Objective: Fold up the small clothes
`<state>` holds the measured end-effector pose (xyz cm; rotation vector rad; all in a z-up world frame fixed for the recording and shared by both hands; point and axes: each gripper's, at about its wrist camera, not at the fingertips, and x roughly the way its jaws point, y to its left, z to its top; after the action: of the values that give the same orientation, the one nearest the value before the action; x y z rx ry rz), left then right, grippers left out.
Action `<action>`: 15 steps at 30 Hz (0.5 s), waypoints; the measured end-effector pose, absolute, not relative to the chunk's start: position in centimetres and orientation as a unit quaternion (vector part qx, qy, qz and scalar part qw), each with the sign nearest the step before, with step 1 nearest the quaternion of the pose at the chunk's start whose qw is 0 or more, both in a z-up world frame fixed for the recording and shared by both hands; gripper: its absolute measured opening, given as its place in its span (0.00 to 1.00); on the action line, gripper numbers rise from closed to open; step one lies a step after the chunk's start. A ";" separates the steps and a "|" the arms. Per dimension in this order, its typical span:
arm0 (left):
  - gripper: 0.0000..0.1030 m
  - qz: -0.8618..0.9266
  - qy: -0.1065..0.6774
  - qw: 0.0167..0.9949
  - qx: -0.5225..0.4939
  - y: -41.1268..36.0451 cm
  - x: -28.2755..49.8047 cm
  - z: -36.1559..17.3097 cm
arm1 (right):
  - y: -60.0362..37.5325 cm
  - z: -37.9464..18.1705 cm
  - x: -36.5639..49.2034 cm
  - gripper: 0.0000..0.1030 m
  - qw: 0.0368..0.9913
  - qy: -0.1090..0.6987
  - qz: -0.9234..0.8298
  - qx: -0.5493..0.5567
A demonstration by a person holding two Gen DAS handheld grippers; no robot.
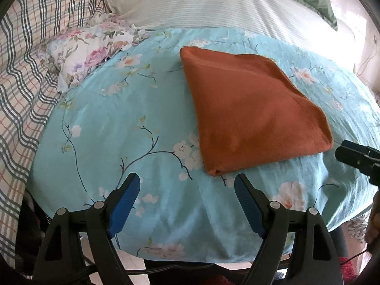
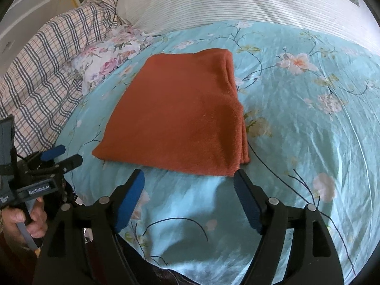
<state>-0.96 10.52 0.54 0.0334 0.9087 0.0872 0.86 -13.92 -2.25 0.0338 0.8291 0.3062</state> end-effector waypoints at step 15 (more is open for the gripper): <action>0.83 0.074 0.399 0.911 0.072 10.9 -2.0 4.9 | -12.9 1.5 -0.7 0.92 0.903 0.388 0.180 -0.028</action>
<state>-1.99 10.86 4.92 0.1489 0.8226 0.1520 -0.69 -12.88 1.46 -0.0576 0.8021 0.3723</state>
